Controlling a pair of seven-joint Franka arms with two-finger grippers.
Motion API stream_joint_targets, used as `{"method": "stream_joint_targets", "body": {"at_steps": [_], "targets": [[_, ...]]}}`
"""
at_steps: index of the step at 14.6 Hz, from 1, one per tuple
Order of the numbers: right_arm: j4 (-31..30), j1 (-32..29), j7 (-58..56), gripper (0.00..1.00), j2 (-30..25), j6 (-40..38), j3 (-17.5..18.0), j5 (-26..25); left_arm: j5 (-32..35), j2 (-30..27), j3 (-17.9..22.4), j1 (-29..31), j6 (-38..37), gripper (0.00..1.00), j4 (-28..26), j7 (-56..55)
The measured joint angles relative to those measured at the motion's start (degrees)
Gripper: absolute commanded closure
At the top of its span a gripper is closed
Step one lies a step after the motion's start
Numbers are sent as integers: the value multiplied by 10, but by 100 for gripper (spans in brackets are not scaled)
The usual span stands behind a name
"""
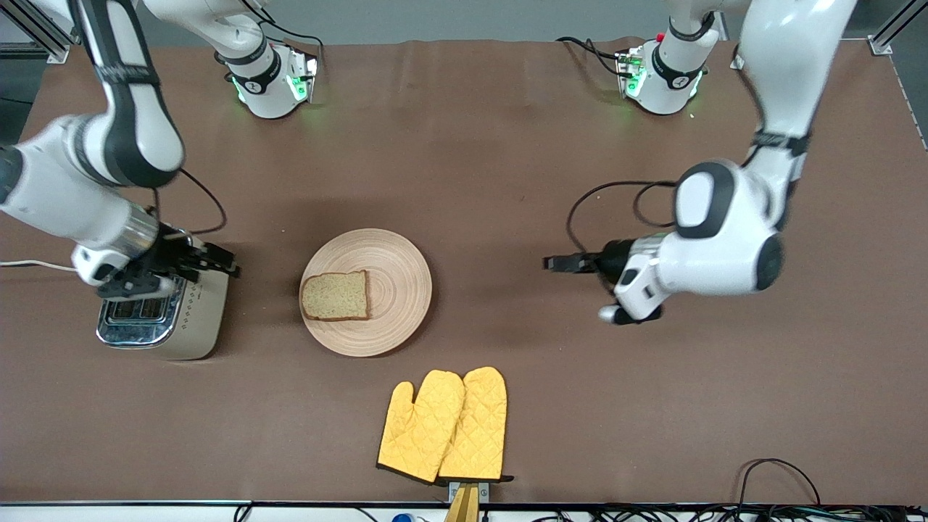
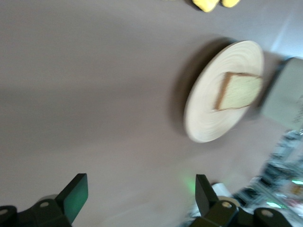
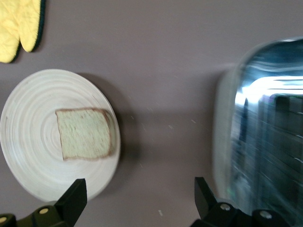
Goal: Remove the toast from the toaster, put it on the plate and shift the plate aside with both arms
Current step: 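Lower the left gripper to the plate rim and grip it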
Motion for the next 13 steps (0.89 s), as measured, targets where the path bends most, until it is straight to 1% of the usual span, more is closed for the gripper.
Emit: {"method": "stream_joint_targets", "body": {"at_steps": [2, 3, 4, 6, 7, 9, 10, 11, 12, 13], "targets": [[73, -19, 25, 0, -22, -122, -2, -58, -43, 68, -10, -47, 87, 0, 25, 9], [112, -28, 26, 0, -28, -167, -2, -84, -50, 97, -12, -75, 127, 0, 45, 9], [145, -33, 26, 0, -32, -195, -2, -114, -52, 123, -13, -103, 162, 0, 68, 7], [189, -33, 26, 0, -36, -217, 1, -170, -53, 168, -13, -150, 227, 0, 111, 3], [201, -33, 26, 0, -35, -219, 4, -182, -54, 188, -13, -168, 255, 0, 128, 1], [218, -33, 28, 0, -33, -218, 6, -188, -57, 223, -15, -189, 288, 2, 157, 0], [227, -33, 28, 0, -31, -218, 6, -189, -57, 239, -17, -196, 297, 11, 170, 1], [236, -33, 28, 0, -28, -218, 6, -189, -57, 253, -18, -200, 304, 47, 180, 5], [241, -33, 29, 0, -25, -218, 6, -189, -57, 264, -20, -203, 311, 59, 187, 8], [244, -33, 31, 0, -23, -218, 5, -184, -58, 272, -22, -205, 314, 67, 192, 10]]}}
